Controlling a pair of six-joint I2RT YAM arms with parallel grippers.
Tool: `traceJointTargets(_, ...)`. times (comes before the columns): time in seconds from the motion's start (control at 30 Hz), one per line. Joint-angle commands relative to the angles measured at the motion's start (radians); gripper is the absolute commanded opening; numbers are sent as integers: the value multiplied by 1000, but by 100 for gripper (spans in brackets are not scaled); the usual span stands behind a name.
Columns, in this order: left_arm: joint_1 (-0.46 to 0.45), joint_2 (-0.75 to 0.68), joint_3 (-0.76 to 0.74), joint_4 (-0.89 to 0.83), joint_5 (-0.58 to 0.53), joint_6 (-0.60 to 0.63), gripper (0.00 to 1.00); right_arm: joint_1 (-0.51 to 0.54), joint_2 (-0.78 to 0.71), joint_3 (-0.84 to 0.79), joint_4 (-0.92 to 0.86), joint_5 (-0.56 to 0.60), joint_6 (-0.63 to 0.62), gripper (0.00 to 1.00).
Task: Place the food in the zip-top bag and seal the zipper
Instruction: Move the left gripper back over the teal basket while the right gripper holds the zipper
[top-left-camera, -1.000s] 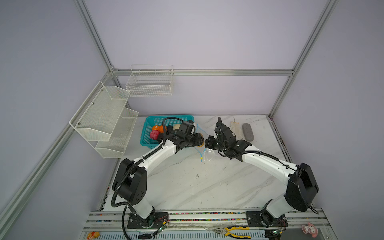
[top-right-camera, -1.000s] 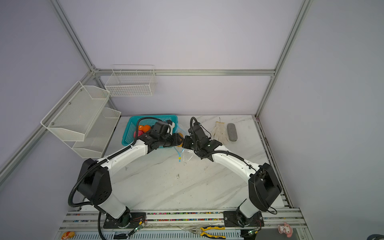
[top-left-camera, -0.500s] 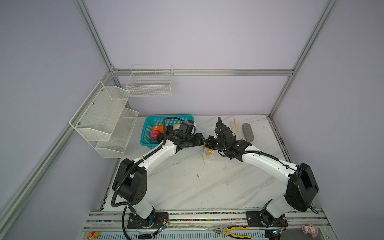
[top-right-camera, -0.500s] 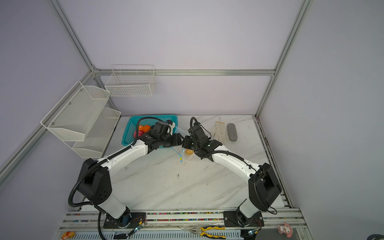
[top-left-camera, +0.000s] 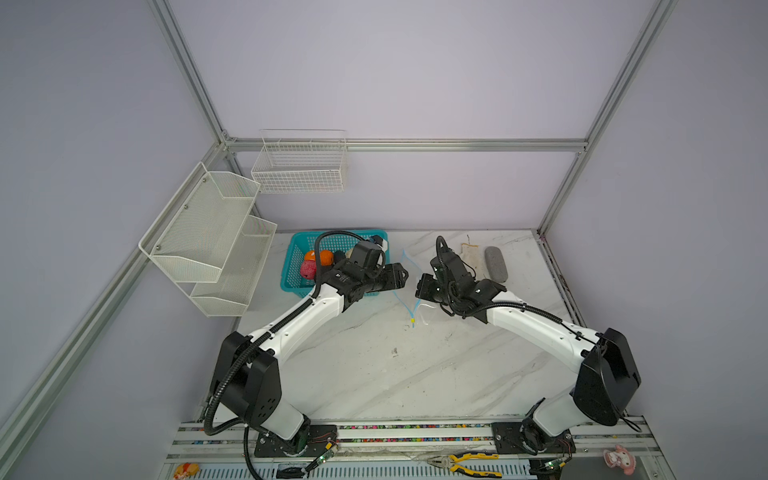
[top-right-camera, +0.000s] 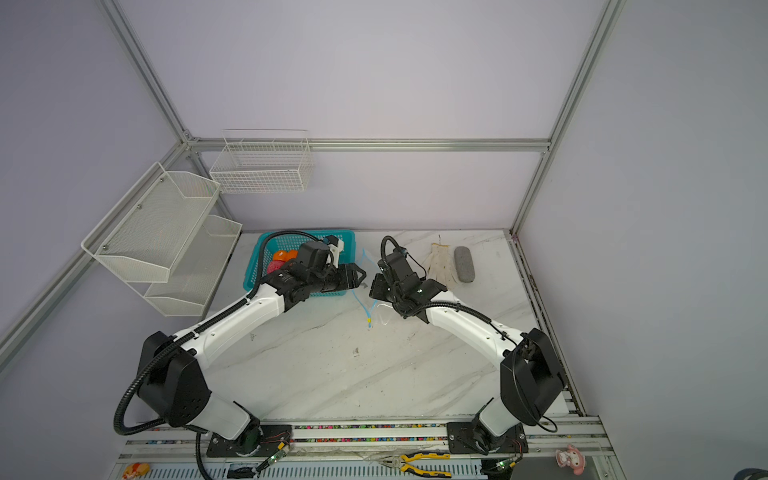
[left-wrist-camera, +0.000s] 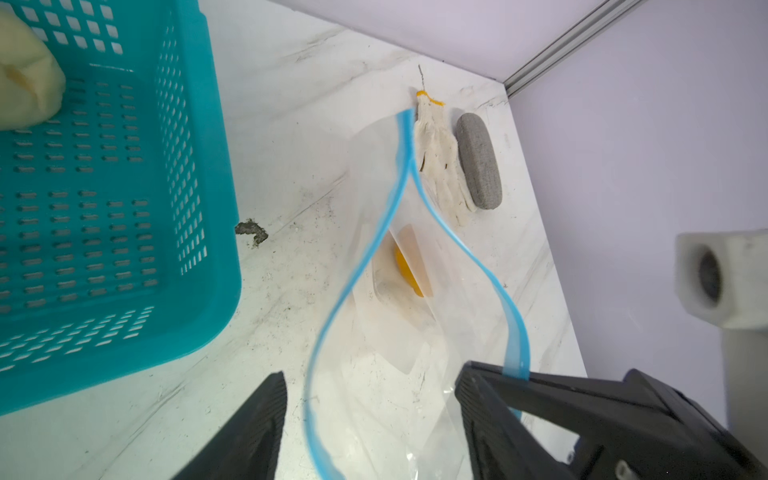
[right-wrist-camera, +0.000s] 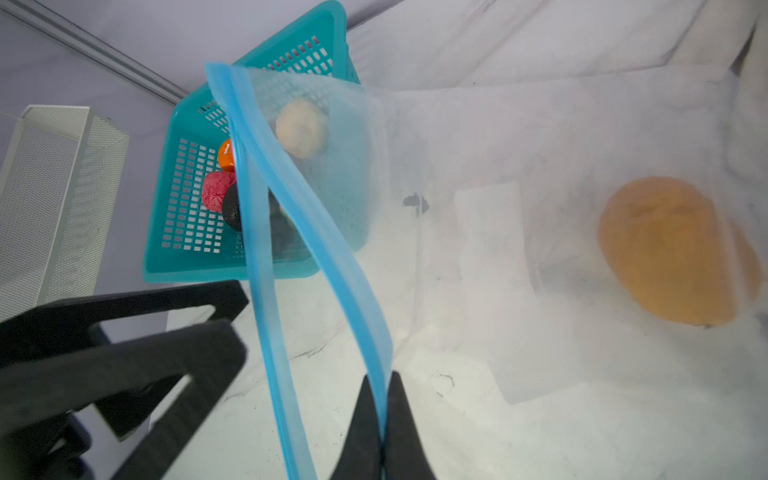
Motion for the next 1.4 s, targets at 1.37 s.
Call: traceJointTargets(1.37, 306, 515, 603, -502, -381, 272, 86, -4, 35, -35, 73, -54, -30, 0)
